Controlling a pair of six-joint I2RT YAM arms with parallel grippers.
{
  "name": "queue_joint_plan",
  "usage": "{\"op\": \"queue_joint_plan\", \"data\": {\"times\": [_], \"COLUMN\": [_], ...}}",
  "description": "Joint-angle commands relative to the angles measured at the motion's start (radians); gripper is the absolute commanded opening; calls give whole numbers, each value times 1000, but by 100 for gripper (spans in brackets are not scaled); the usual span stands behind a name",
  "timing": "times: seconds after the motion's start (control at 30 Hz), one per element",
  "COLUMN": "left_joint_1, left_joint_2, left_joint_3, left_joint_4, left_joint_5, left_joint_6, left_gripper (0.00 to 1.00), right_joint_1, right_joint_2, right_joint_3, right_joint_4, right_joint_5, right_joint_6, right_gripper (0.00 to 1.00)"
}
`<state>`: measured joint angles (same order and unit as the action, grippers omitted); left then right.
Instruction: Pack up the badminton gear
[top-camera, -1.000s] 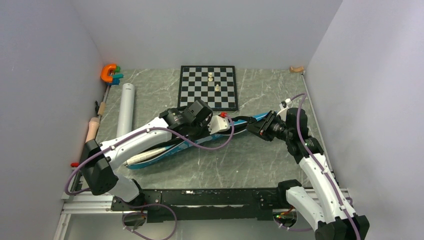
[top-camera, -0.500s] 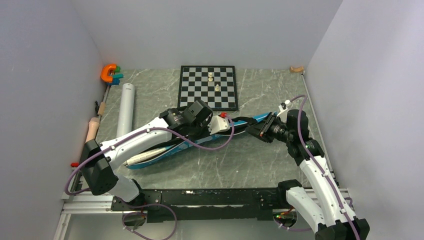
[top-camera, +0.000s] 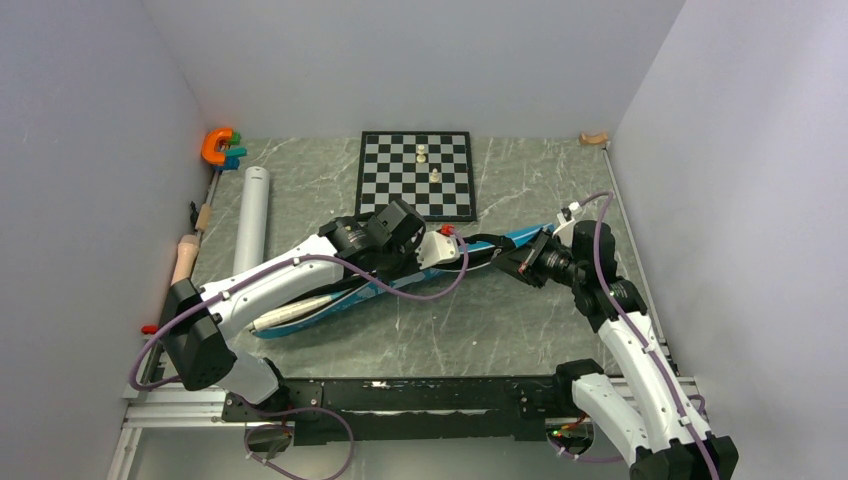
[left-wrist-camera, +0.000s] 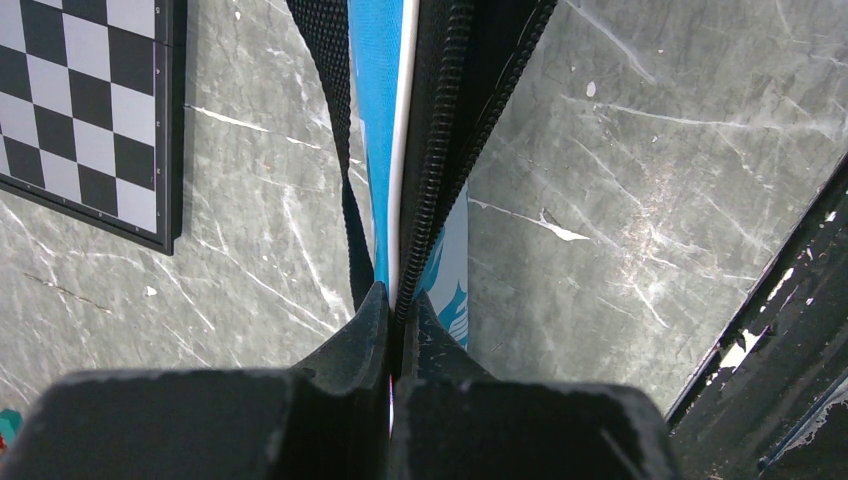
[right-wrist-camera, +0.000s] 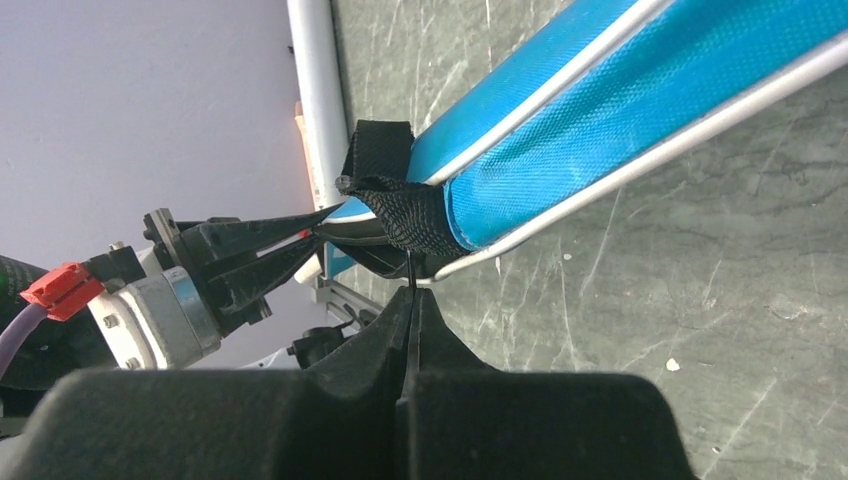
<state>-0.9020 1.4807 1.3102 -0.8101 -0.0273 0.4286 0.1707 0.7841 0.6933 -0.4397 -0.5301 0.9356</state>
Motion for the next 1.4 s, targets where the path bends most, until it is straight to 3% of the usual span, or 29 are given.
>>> {"op": "queue_joint_plan", "data": {"times": [0.0,0.23,0.57,1.1,1.23,1.37], "left_joint_1": [2,1,0,-5,-4,-3], "left_joint_2": [-40,-30,-23,-19,-25,-23], "left_joint_3": [8,33,45,74,71,77], "left_joint_4": [41,33,22,6,7,5], "left_joint_5": [-3,10,18,90,103,122], "left_joint_6": [-4,-11,-17,-56,-66,-76], "left_gripper": [0,0,0,0,0,0], "right_joint_1": [-4,34,352,627,629,578], "right_joint_2": [-25,-44,84,377,350,216], "right_joint_3": [-3,-68,-64,-24,-28,-19], "right_joint_4": [31,137,316,725,716,575], "right_joint_5": [-8,-17,177,324,365,440], "right_joint_6": [11,107,208,335,326,279], "right_gripper": [0,0,0,0,0,27]}}
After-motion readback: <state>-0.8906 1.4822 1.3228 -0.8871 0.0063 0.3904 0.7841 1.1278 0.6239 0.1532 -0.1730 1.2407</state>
